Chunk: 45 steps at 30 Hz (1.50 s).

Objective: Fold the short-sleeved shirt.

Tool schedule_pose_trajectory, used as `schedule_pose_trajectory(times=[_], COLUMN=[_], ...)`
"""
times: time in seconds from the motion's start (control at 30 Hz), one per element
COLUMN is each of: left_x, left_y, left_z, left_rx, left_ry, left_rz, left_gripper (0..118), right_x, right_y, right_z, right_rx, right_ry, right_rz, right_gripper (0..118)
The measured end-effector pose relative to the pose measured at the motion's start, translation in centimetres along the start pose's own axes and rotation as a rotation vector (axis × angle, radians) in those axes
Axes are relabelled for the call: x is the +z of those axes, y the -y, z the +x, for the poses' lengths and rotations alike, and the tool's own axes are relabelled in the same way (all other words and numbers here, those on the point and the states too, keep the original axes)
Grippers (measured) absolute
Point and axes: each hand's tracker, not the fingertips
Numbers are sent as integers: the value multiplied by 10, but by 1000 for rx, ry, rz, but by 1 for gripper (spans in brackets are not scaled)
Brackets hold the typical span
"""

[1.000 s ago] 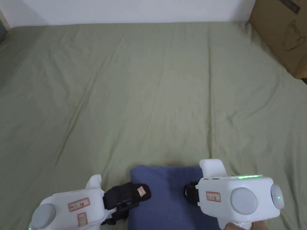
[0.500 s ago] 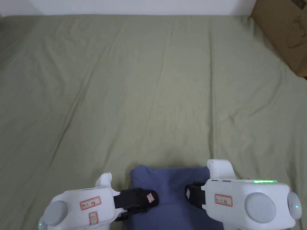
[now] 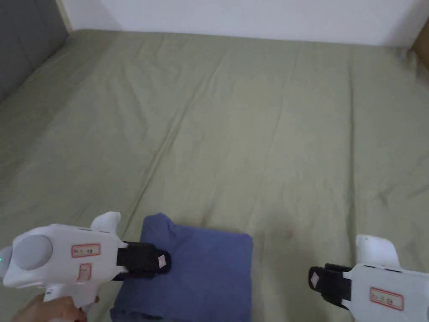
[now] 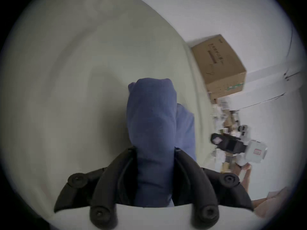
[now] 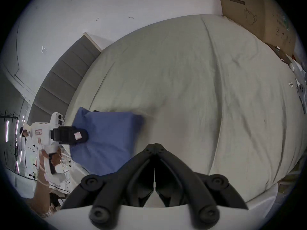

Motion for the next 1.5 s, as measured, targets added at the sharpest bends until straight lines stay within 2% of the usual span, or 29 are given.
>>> schedule_pose_trajectory(times=[0.1, 0.2, 0.33, 0.5, 0.53, 0.57, 0.6, 0.63, 0.7, 0.77, 0.83, 0.9, 0.93, 1.0, 1.03, 1.07, 1.1, 1.17, 1.27, 1.37, 1.5], left_x=[38, 67, 92, 91, 91, 93, 93, 95, 102, 110, 119, 128, 131, 133, 133, 129, 124, 119, 116, 112, 107], left_y=[-21, -44, -62, -96, -98, -97, -97, -98, -93, -90, -81, -70, -65, -60, -53, -45, -35, -21, 4, 23, 40], left_z=[-28, -60, -86, -141, -146, -148, -150, -153, -152, -148, -126, -105, -94, -91, -80, -69, -45, -19, 26, 63, 113], left_rx=[-27, -93, -156, -275, -293, -306, -287, -258, -190, -101, -53, -66, -48, 1, -7, -16, -34, -73, -57, -63, -158], left_ry=[-142, -407, -738, -1019, -1051, -1103, -1160, -1189, -1120, -1014, -932, -810, -756, -628, -552, -508, -488, -430, -352, -338, -296], left_rz=[-5, -22, -36, -45, -38, -35, -30, -16, 53, 118, 150, 236, 259, 300, 312, 329, 346, 345, 411, 440, 458], left_gripper=[27, 27, 27, 28, 31, 45, 68, 101, 113, 118, 116, 114, 104, 74, 45, 22, 4, 3, 1, 1, 1], right_x=[-1, -7, -17, -30, -32, -34, -35, -37, -40, -41, -39, -36, -35, -33, -31, -28, -24, -13, 6, 26, 44], right_y=[-4, -8, -12, -17, -18, -18, -18, -18, -17, -14, -11, -8, -7, -3, -1, 1, 3, 8, 10, 13, 22], right_z=[-4, -14, -22, -35, -37, -39, -40, -41, -40, -37, -34, -30, -29, -25, -23, -22, -21, -16, -13, -9, -4], right_rx=[-10, 62, 60, 54, 54, 53, 58, 60, 60, 62, 56, 51, 48, 42, 33, 27, 25, 34, 35, 32, 68], right_ry=[-27, 31, 19, 13, 11, 8, 1, -3, 0, 10, 12, 10, 15, 20, 21, 19, 16, 2, -8, -10, -36], right_rz=[-9, -27, -44, -50, -55, -60, -63, -71, -82, -87, -88, -91, -91, -93, -101, -109, -107, -91, -56, -9, 34], right_gripper=[0, 0, 0, 0, 0, 0, 0, 0, 0, 0, 0, 0, 0, 0, 0, 0, 0, 0, 0, 0, 0])
